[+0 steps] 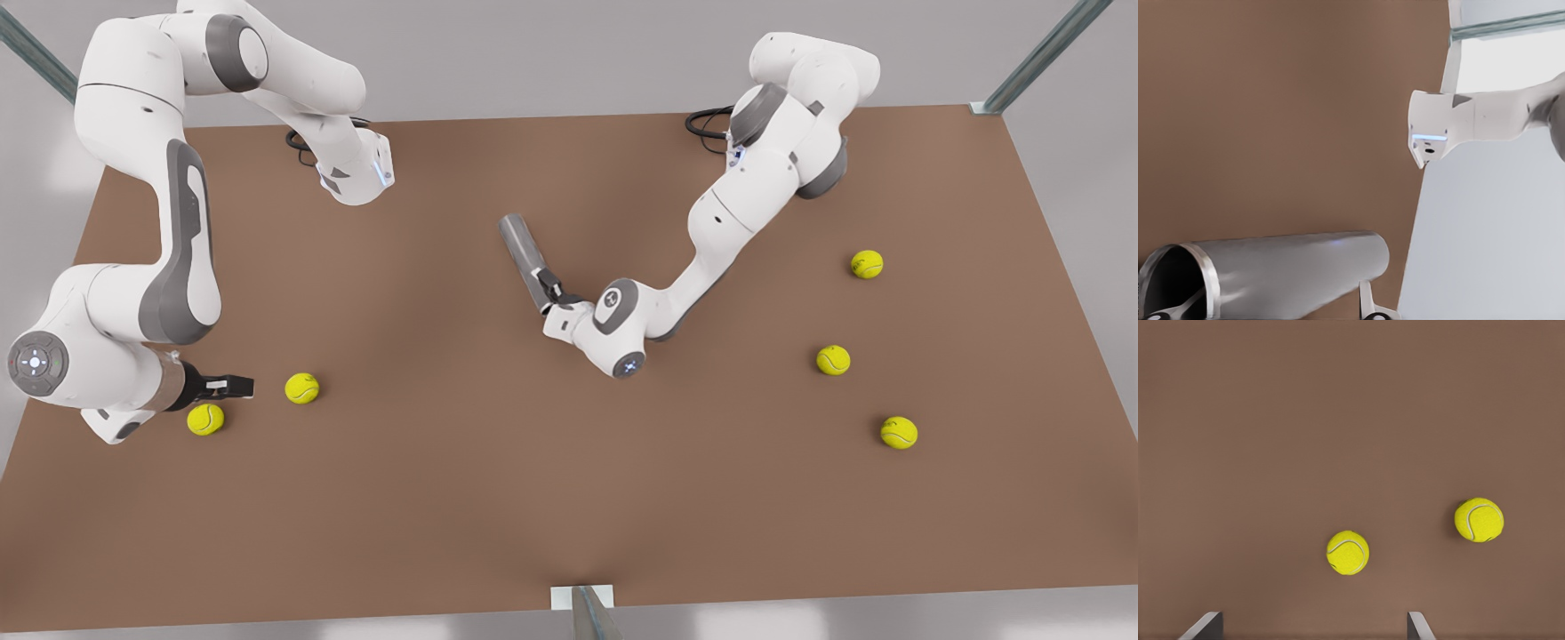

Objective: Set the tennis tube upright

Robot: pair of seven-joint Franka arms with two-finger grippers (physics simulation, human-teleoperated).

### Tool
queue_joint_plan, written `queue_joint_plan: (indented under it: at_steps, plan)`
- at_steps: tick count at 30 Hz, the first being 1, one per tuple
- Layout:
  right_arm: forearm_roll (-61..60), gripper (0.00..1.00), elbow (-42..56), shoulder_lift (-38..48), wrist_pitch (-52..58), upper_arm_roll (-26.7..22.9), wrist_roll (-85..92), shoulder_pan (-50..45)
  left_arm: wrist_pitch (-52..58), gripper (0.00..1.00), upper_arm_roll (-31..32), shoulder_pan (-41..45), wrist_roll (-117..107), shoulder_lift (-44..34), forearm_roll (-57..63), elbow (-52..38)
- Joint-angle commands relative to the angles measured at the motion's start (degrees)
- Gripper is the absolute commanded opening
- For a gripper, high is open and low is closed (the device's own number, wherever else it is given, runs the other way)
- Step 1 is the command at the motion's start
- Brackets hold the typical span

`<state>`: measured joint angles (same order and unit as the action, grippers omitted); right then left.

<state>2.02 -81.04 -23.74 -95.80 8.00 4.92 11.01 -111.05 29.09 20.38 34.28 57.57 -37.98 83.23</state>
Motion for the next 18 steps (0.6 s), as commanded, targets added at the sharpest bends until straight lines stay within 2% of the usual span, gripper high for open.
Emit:
queue_joint_plan:
  at_steps: [1, 5, 8, 10, 18]
  plan:
    - [0.00, 1.00, 0.00, 0.01, 0.00, 0.00, 0.00, 0.06, -0.05, 0.98, 0.00, 0.09, 0.00, 0.00, -0.34, 0.00]
    - [0.00, 1.00, 0.00, 0.01, 0.00, 0.00, 0.00, 0.15, -0.57, 0.95, 0.00, -0.08, 0.00, 0.00, -0.87, -0.09]
    - [0.00, 1.00, 0.00, 0.01, 0.00, 0.00, 0.00, 0.15, -0.40, 0.73, 0.00, -0.34, 0.00, -0.09, -0.96, -0.09]
    - [0.00, 1.00, 0.00, 0.01, 0.00, 0.00, 0.00, 0.15, -0.49, 0.64, 0.00, -0.34, 0.00, -0.18, -1.04, -0.35]
    - [0.00, 1.00, 1.14, -0.43, 0.00, 0.00, 0.00, 0.24, 1.10, 0.61, 0.71, -0.96, -0.97, -0.79, -2.10, -0.70]
